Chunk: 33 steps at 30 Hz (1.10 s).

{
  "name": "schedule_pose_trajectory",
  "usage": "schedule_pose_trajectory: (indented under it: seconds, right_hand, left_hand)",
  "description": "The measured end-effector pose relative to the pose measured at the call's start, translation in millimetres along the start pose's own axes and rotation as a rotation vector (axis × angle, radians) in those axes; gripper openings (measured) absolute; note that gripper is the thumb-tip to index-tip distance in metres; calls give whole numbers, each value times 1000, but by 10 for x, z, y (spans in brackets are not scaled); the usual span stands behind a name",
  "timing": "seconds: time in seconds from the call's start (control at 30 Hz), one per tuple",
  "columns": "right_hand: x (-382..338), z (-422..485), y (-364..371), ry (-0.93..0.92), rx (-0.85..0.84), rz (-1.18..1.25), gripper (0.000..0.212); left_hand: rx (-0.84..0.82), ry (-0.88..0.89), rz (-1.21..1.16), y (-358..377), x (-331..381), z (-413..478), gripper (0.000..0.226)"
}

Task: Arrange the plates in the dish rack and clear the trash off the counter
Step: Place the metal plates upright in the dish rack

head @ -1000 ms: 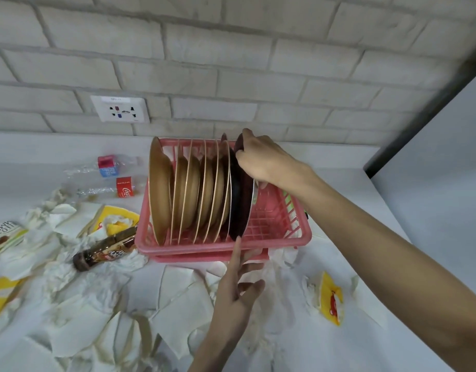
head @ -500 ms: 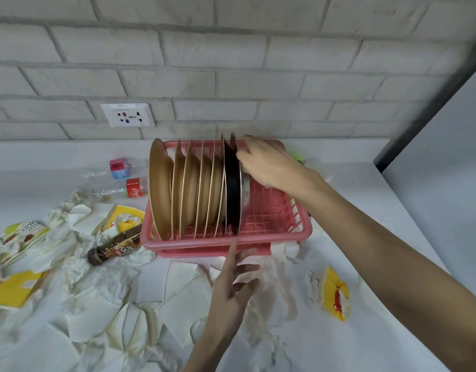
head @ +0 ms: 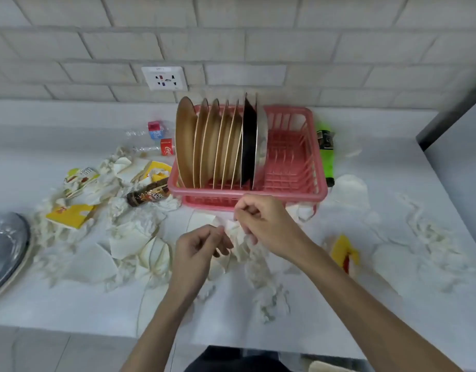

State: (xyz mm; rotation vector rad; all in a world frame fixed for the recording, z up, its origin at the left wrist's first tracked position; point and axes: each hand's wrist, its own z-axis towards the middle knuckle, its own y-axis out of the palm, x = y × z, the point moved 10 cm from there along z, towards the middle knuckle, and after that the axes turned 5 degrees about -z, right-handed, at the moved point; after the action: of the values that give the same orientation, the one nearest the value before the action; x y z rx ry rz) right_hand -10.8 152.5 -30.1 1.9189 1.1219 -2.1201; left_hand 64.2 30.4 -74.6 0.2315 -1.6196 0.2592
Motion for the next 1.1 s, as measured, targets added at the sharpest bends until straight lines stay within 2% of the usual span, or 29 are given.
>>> schedule_pose_trajectory:
  seconds: [0.1,0.17,0.27,0.37,0.5,0.7,0.83,0.97,1.1]
  right_hand:
    - [165,-186,325,53,-84,62,17]
    - [238,-307,537,93,-141,49,16]
    - [257,-416,887,133,-229,26,16]
    - [147,-410,1299,135,-271,25,20]
    - [-102,-302,2057,133,-345,10,19]
    - [-598,-31,3299,140,-401,-10,13]
    - [-837,169,3884,150,-378,-18,11]
    - [-1002,267,4236,151,-370,-57,11]
    - [-1067,342,4384,174,-345,-76,11]
  left_hand:
    - [104,-11,-32,-273,-35,-212,45]
    - [74,-48,-7,-404,-110,-375,47]
    - [10,-97,116,-673,-237,-585,36]
    - [75,-105,170,-1174,-270,-710,25]
    - [196,-97,194,-2105,-354,-822,16]
    - [340,-89,273,-3813,-584,-865,23]
    - [405,-41,526,-4835,-588,-771,15]
    - [469,-31,781,-5805,-574,-587,30]
    - [498,-138,811,-6423,-871,-304,53]
